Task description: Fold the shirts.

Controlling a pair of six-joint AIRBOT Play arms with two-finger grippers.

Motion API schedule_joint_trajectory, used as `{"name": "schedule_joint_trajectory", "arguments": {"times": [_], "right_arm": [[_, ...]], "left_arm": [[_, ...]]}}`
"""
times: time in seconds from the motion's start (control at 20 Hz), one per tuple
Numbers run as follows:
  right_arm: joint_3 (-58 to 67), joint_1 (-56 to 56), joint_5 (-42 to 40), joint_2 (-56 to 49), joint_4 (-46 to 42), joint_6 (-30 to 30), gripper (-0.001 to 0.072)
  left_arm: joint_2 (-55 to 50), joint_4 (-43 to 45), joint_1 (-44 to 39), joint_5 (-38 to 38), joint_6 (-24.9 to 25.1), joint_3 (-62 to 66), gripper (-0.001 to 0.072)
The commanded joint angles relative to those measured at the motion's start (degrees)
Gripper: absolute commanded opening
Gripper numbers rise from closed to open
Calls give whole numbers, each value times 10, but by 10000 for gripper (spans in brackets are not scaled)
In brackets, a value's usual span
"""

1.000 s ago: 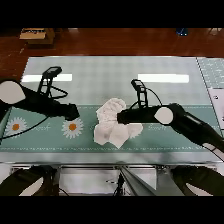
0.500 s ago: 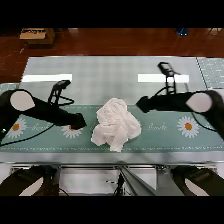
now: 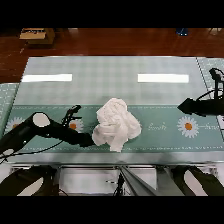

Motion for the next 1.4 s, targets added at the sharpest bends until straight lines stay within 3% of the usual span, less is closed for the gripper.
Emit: {"name": "schedule_joint_trajectory", "arguments": {"times": [0.0,0.45,0.5,0.55,0.65,0.85,1.0,1.05,1.35], "right_arm": [[-14,-51,26,2,28,-33,489],[-14,-51,34,2,78,-32,488],[-14,-51,35,2,84,-32,488],[-14,-51,36,2,87,-30,488],[-14,-51,42,2,87,-28,488],[-35,-51,51,0,108,-44,488],[-108,-44,48,-24,226,-77,502],[-137,-29,40,-37,273,-99,597],[-203,139,-92,-93,337,-144,592]], "left_arm": [[-54,-123,0,54,58,-17,619],[-163,-142,-1,124,51,-17,577],[-171,-142,-1,130,40,-17,407],[-178,-143,-1,131,37,-17,156],[-181,-142,-1,122,39,-17,22],[-180,-142,-1,96,59,-16,22],[-177,-142,-1,79,60,-16,22],[-177,-142,-1,71,60,-16,22],[-177,-142,0,56,60,-16,22]]}}
